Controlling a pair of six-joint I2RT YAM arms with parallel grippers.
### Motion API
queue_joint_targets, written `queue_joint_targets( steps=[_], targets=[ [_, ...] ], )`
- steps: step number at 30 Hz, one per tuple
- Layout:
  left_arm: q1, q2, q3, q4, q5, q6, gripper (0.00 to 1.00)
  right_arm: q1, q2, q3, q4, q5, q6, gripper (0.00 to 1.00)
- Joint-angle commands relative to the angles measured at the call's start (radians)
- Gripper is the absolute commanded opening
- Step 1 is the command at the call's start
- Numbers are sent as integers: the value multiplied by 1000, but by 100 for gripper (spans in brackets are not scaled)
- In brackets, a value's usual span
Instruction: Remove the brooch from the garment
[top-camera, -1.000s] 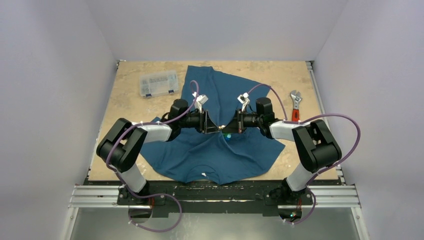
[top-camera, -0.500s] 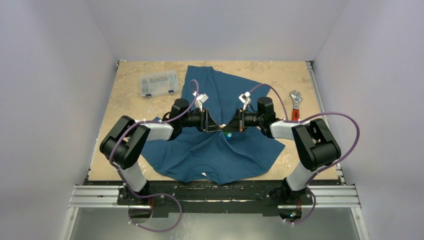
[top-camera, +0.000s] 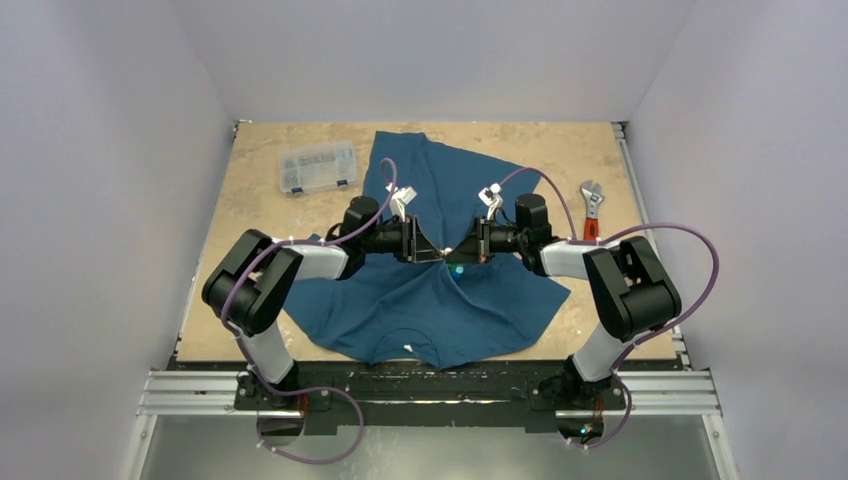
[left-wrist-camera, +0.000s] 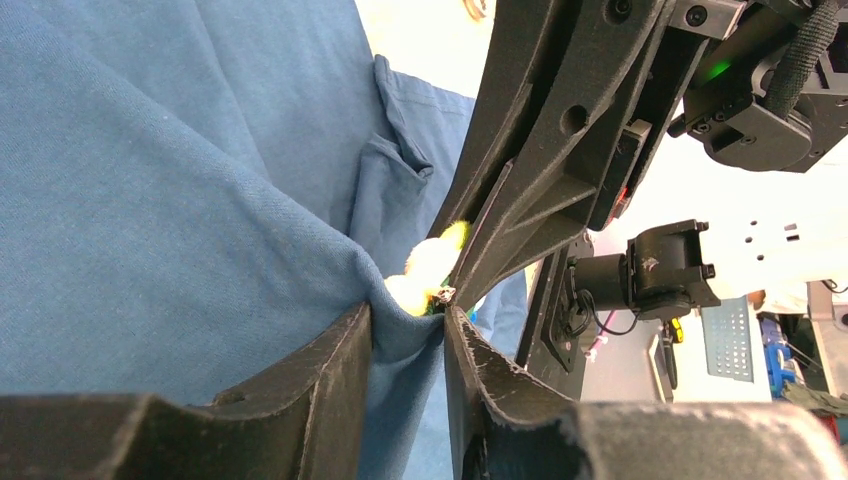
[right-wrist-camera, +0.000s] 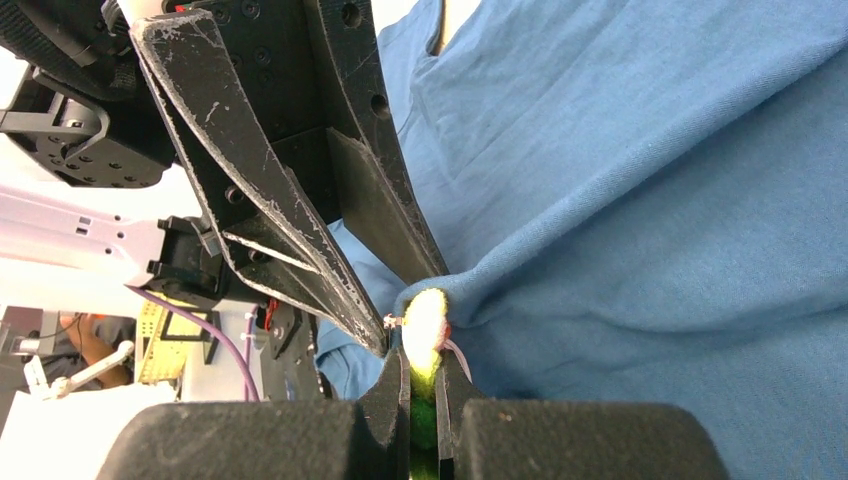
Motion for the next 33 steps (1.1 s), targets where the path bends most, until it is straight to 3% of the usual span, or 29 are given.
queue_joint_targets(
  steps=[1,9,17,28,33],
  targets=[
    [-5,3,42,42,-15,-9,30,6,-4,23,58,-16,8,0],
    [-20,-22,67,-100,-102,30,26,7,-5,21,80,-11,26,0],
    [-23,-28,60,-113,-119,22,21,7,-7,21,91,-14,34,0],
    [-3,-58,-2,43,-59,-38,32,6,-49,57,-118,133,-164,0],
    [-1,-63,-3,40,-43,-26,37,7,-59,47,-111,139,-168,0]
  ],
)
